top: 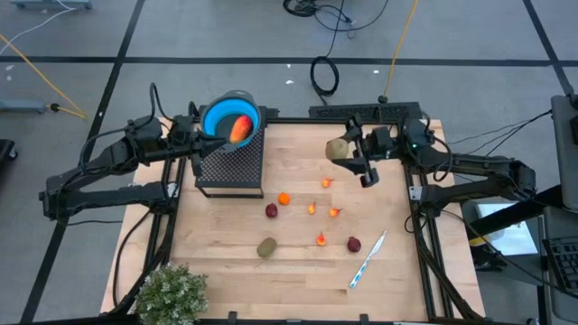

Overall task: Pick & Place Fruit
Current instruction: Put the top kiwi into the blue strainer bowl on the shelf

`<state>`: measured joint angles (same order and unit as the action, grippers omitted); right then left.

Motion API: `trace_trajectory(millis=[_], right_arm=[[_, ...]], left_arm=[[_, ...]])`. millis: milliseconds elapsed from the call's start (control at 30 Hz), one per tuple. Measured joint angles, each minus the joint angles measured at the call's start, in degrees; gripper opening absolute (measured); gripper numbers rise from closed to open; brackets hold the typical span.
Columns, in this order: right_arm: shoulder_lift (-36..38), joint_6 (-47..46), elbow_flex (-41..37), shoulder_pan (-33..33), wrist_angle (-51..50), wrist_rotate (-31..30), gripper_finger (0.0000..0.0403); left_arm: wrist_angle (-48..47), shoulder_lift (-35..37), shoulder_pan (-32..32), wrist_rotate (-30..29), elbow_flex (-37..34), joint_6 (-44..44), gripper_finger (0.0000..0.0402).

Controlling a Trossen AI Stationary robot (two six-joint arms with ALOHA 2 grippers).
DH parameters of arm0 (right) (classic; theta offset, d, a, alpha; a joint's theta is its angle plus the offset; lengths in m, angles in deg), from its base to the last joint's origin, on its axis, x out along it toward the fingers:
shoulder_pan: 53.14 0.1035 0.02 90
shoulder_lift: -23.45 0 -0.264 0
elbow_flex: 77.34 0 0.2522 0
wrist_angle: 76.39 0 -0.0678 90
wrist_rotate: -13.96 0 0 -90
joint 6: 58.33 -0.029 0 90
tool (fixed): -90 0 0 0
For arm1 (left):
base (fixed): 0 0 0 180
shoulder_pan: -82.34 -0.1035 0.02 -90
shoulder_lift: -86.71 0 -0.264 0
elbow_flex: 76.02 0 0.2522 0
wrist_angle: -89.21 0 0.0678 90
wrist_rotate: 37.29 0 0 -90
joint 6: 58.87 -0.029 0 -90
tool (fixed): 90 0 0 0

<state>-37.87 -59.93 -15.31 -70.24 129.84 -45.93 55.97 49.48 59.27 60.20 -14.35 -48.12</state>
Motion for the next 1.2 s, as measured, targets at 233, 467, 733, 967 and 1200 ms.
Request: trace_trajectory(millis=[233,467,733,967,1200], right_arm=[[0.0,21.5,0.0,0.0,0.0,0.0,0.0203],[0.0,29.4,0.0,0.0,0.1,0.0,0.0203],[0.0,21.1,0.0,0.0,0.0,0.0,0.0203],[0.0,1.5,0.0,0.0,0.1,-0.2,0.0203],[0.0,-13.3,0.0,0.0,0.1,-0.2,0.0203]], left_arm=[[0.0,0.0,0.0,0.0,0.0,0.0,0.0026],[0.0,0.0,0.0,0.0,0.0,0.0,0.0026],[0.0,-0.1,0.0,0.0,0.0,0.1,0.0026],[0.9,-2.5,0.0,0.0,0.0,0.9,0.0026],[8.0,-7.5,0.0,1.3,0.0,2.1,0.0026]])
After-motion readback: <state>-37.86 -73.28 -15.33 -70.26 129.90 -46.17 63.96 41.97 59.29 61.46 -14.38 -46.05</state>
